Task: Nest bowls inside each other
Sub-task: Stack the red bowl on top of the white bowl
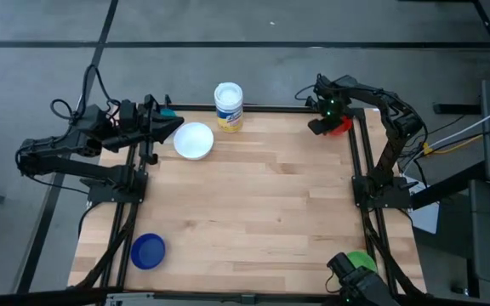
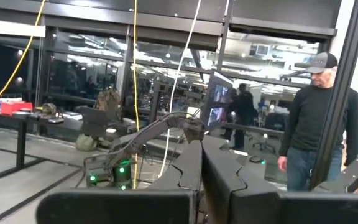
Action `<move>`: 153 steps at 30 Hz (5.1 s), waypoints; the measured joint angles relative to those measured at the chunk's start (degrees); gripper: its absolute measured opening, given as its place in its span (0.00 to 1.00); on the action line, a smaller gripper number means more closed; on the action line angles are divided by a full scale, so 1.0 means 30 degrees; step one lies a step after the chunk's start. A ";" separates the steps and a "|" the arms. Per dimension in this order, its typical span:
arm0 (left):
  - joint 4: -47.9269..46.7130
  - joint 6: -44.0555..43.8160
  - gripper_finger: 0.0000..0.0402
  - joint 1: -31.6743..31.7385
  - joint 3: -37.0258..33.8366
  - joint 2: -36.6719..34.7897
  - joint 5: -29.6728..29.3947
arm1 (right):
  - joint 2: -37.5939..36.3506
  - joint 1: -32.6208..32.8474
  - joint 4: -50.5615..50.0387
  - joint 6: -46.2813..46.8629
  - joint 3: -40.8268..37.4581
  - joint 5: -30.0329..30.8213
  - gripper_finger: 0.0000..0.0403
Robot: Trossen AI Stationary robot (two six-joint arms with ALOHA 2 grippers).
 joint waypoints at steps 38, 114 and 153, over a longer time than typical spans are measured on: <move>0.0158 -0.1356 0.01 0.0000 0.0000 -0.0005 -0.0484 | -0.0131 0.0096 0.2289 -0.0257 -0.0809 0.1274 0.29; 2.2125 -1.2542 0.19 0.1290 -0.0816 1.0968 1.5792 | -0.4982 2.1835 4.0905 1.5740 0.3231 -1.7478 0.00; 2.4963 -1.5140 0.21 -0.0201 0.0189 1.3794 1.6107 | -0.2674 2.1015 4.2707 1.6576 0.3231 -1.6429 0.00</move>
